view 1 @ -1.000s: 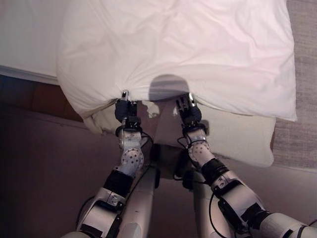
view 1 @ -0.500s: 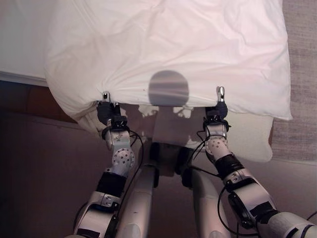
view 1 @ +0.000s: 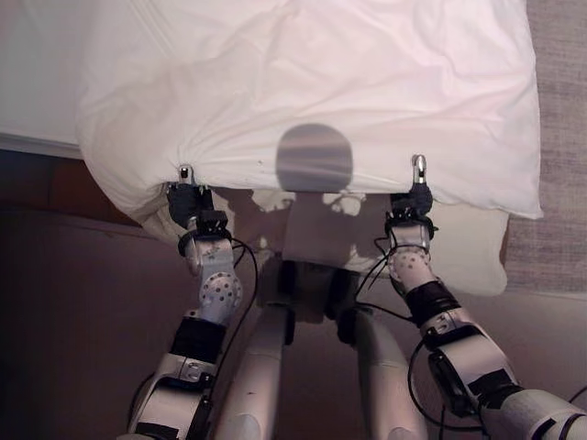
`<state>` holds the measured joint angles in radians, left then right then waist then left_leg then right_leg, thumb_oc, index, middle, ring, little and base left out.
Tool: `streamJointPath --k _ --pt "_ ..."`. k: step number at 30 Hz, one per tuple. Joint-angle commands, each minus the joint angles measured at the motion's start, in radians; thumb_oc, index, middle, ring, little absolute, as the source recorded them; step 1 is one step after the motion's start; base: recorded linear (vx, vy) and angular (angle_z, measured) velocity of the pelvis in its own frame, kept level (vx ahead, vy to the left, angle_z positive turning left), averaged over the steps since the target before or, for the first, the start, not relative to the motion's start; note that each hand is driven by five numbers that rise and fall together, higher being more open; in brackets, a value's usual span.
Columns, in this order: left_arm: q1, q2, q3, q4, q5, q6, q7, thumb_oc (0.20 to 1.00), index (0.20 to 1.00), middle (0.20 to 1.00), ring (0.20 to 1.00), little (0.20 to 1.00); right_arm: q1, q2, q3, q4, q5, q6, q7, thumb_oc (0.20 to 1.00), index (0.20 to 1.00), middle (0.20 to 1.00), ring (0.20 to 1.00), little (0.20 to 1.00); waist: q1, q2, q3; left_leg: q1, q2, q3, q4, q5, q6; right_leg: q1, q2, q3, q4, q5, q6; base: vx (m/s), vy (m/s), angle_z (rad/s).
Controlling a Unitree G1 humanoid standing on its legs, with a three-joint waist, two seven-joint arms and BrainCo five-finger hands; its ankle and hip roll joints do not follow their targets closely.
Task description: Make the bed
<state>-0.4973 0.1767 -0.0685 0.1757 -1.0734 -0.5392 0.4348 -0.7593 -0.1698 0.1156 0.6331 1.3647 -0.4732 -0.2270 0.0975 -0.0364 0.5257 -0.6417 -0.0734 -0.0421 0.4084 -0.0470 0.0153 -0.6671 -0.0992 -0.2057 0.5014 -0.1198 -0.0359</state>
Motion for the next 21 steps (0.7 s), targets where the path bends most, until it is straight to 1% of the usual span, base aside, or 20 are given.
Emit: streamJointPath --k 1,2,6,8,13,14,16,18,21 --pt "0.026 0.085 0.18 -0.061 0.085 -0.133 0.042 0.2 0.2 0.2 0.2 0.2 0.017 -0.067 -0.091 -0.013 -0.029 -0.052 -0.007 1.0 1.0 1.0 1.0 1.0 0.011 0.041 -0.132 -0.042 -0.029 0.025 -0.024 0.003 0.012 0.0 -0.051 0.049 -0.066 0.083 0.136 0.02 0.008 -0.05" --pt "0.025 0.108 0.2 -0.033 0.096 -0.129 0.057 0.2 0.2 0.2 0.2 0.2 0.006 -0.083 -0.104 -0.009 -0.031 -0.055 -0.017 1.0 1.0 1.0 1.0 1.0 0.013 0.043 -0.138 -0.039 -0.029 0.029 -0.021 0.0 0.012 0.001 -0.052 0.049 -0.064 0.081 0.137 0.02 0.004 -0.04" --pt "0.016 0.136 0.227 0.005 0.102 -0.126 0.077 0.2 0.2 0.2 0.2 0.2 -0.016 -0.108 -0.117 0.008 -0.036 -0.057 -0.03 1.0 1.0 1.0 1.0 1.0 0.015 0.044 -0.146 -0.042 -0.029 0.032 -0.019 -0.001 0.011 -0.002 -0.054 0.05 -0.063 0.081 0.138 0.0 0.0 0.0" --pt "0.005 0.16 0.25 0.037 0.097 -0.127 0.092 0.2 0.2 0.2 0.2 0.2 -0.032 -0.135 -0.129 0.027 -0.045 -0.053 -0.044 1.0 1.0 1.0 1.0 1.0 0.013 0.044 -0.151 -0.045 -0.029 0.035 -0.016 -0.003 0.012 -0.005 -0.054 0.053 -0.062 0.08 0.138 0.0 0.0 0.0" --pt "-0.008 0.192 0.282 0.082 0.094 -0.124 0.108 0.2 0.2 0.2 0.2 0.2 -0.037 -0.147 -0.146 0.041 -0.042 -0.049 -0.049 1.0 1.0 1.0 1.0 1.0 0.011 0.045 -0.154 -0.044 -0.029 0.039 -0.014 -0.002 0.011 -0.006 -0.054 0.056 -0.061 0.083 0.139 0.0 0.0 0.0" --pt "-0.013 0.202 0.293 0.095 0.099 -0.123 0.115 0.2 0.2 0.2 0.2 0.2 -0.041 -0.161 -0.152 0.05 -0.045 -0.05 -0.053 1.0 1.0 1.0 1.0 1.0 0.011 0.046 -0.159 -0.044 -0.028 0.04 -0.018 -0.001 0.009 -0.007 -0.056 0.056 -0.064 0.083 0.141 0.0 0.0 0.0" --pt "-0.018 0.205 0.297 0.101 0.1 -0.124 0.12 0.2 0.2 0.2 0.2 0.2 -0.046 -0.163 -0.156 0.051 -0.042 -0.055 -0.057 1.0 1.0 1.0 1.0 1.0 0.013 0.047 -0.158 -0.047 -0.028 0.041 -0.017 0.001 0.008 -0.007 -0.056 0.054 -0.064 0.084 0.141 0.0 0.0 0.0" --pt "-0.036 0.235 0.31 0.144 0.104 -0.11 0.138 0.2 0.2 0.2 0.2 0.2 -0.046 -0.174 -0.17 0.066 -0.04 -0.061 -0.066 1.0 1.0 1.0 1.0 1.0 0.011 0.052 -0.164 -0.042 -0.029 0.04 -0.025 0.004 0.008 -0.005 -0.056 0.057 -0.067 0.084 0.14 0.0 0.0 0.0" --pt "-0.055 0.258 0.318 0.179 0.101 -0.11 0.148 0.2 0.2 0.2 0.2 0.2 -0.052 -0.183 -0.181 0.08 -0.033 -0.066 -0.073 1.0 1.0 1.0 1.0 1.0 0.009 0.055 -0.168 -0.041 -0.028 0.039 -0.029 0.006 0.006 -0.005 -0.055 0.055 -0.069 0.082 0.139 0.0 0.0 0.0"
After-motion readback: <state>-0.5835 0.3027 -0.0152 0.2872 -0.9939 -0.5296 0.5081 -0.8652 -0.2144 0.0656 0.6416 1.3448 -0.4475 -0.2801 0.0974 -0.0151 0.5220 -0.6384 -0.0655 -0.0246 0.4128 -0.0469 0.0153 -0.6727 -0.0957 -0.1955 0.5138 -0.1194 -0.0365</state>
